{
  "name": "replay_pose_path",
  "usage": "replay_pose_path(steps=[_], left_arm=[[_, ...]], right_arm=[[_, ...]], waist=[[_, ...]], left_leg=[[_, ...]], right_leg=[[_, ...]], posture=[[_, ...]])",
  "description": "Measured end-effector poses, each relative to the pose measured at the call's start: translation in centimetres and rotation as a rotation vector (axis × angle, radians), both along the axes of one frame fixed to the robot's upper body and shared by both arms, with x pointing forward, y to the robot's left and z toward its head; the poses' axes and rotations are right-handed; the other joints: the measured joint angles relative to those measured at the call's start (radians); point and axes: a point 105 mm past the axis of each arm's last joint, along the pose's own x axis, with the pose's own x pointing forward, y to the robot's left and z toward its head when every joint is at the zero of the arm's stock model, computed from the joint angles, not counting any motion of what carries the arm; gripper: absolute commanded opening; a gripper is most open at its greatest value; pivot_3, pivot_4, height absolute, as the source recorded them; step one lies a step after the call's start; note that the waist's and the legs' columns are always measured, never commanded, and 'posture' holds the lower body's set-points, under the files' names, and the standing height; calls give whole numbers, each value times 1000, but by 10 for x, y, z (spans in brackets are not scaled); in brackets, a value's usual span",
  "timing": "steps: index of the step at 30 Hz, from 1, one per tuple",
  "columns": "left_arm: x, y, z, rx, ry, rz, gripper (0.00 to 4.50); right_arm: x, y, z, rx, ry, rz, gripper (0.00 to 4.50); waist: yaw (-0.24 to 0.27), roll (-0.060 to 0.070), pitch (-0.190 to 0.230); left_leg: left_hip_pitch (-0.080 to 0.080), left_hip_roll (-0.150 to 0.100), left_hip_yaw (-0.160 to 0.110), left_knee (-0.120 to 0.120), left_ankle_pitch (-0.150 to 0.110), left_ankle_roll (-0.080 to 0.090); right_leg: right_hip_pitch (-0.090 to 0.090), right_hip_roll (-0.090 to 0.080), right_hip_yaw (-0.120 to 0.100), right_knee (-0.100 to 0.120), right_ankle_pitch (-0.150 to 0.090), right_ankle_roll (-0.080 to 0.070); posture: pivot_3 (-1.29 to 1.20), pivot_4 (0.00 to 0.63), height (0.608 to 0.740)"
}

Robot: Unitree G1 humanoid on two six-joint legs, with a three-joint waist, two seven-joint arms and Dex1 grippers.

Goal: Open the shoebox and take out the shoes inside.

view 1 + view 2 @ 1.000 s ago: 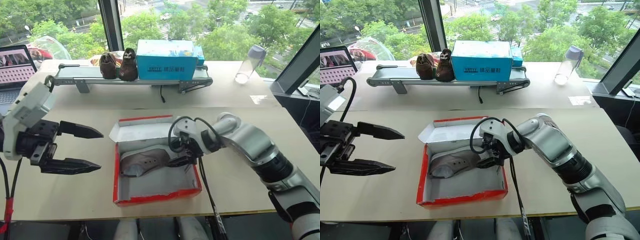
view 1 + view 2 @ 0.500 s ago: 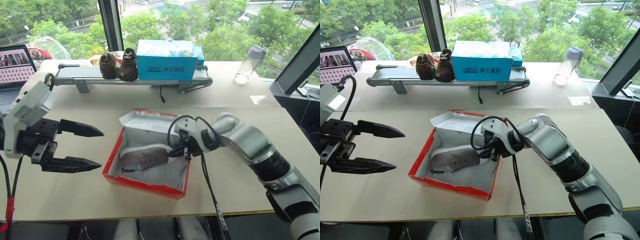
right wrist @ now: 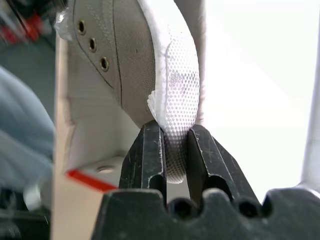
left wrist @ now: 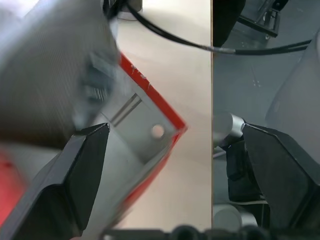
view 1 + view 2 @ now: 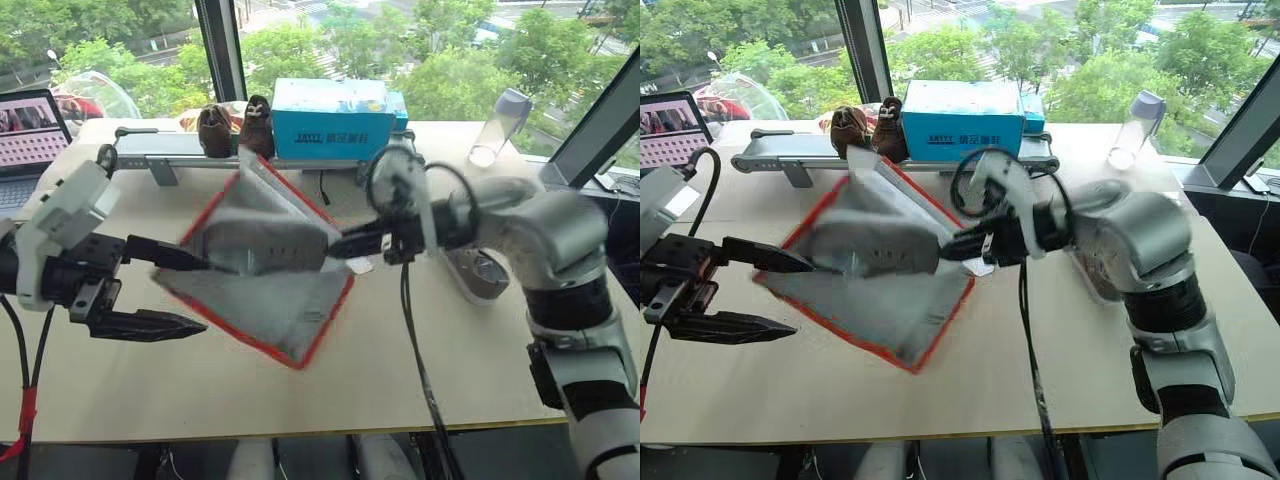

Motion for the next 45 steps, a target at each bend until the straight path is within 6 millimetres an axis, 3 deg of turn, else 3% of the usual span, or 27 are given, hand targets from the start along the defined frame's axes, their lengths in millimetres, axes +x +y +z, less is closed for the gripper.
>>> replay_pose_path(steps=[3, 9, 11, 15, 18, 21, 25, 30, 33, 41, 45], left_arm=[[1, -1, 0, 2, -6, -11, 4500], [5, -2, -3, -1, -1, -23, 4500], [6, -2, -3, 2, -5, -26, 4500], [6, -3, -3, 7, -4, -34, 4500], [6, -2, -4, 4, 4, -36, 4500], [7, -2, -5, -1, 7, -37, 4500], [7, -3, -5, -8, 8, -42, 4500], [6, -6, -11, -22, 19, -52, 4500], [5, -5, -15, -22, 37, -48, 4500], [5, -6, -19, -27, 57, -53, 4500], [5, -8, -22, -38, 64, -66, 4500]], right_arm=[[5, -18, 22, 64, -40, -74, 201], [18, -60, -6, 6, 50, -238, 201], [24, -67, -7, 28, 74, -272, 201], [54, -100, -1, 238, 162, -486, 201], [76, -122, -2, 459, 327, -655, 201], [80, -117, -21, 528, 490, -716, 201], [81, -86, -63, 503, 718, -762, 201], [76, -80, -66, 550, 733, -834, 201], [69, -87, -72, 545, 740, -881, 201], [32, -142, -123, 393, 848, -1098, 201], [23, -145, -129, 344, 859, -1125, 201]], waist=[[4, 0, 0], [2, 0, 0], [-3, 0, 0], [-13, 0, 0], [-19, 0, 0], [-27, 0, 0], [-31, 2, 1], [-20, 4, 2], [-22, 3, 2], [-26, 4, 2], [-48, 3, 2]], left_leg=[[0, 0, 0, -1, 0, 0], [0, 0, 0, -2, 0, 0], [0, 0, 0, -2, 0, 0], [0, 0, 0, -1, 0, 0], [0, -1, 0, -3, 0, 0], [0, 0, 0, -5, 0, 0], [0, 0, -1, -6, 0, 1], [-2, -1, -2, -6, 0, 1], [-2, -1, -2, -6, 0, 1], [-2, -1, -2, -6, 1, 1], [1, -1, -2, -6, 2, 4]], right_leg=[[0, 0, 0, -1, 0, 0], [0, 0, 0, -2, 0, 0], [-1, 0, 1, -2, 0, 0], [0, 0, 1, -1, 0, 0], [0, 0, 1, -1, 1, 0], [-1, 0, 1, -2, 3, -4], [-2, 1, 1, 0, 4, -6], [0, 0, 0, -5, 4, -4], [1, 0, 0, -8, 5, -3], [2, 0, 1, -8, 4, -2], [2, 1, 2, -7, 4, 1]], posture=[[0, 150, 740], [0, 150, 740], [0, 150, 740], [0, 150, 740], [0, 150, 740], [0, 150, 740], [0, 150, 740], [0, 150, 740], [0, 150, 740], [0, 150, 740], [0, 150, 740]])
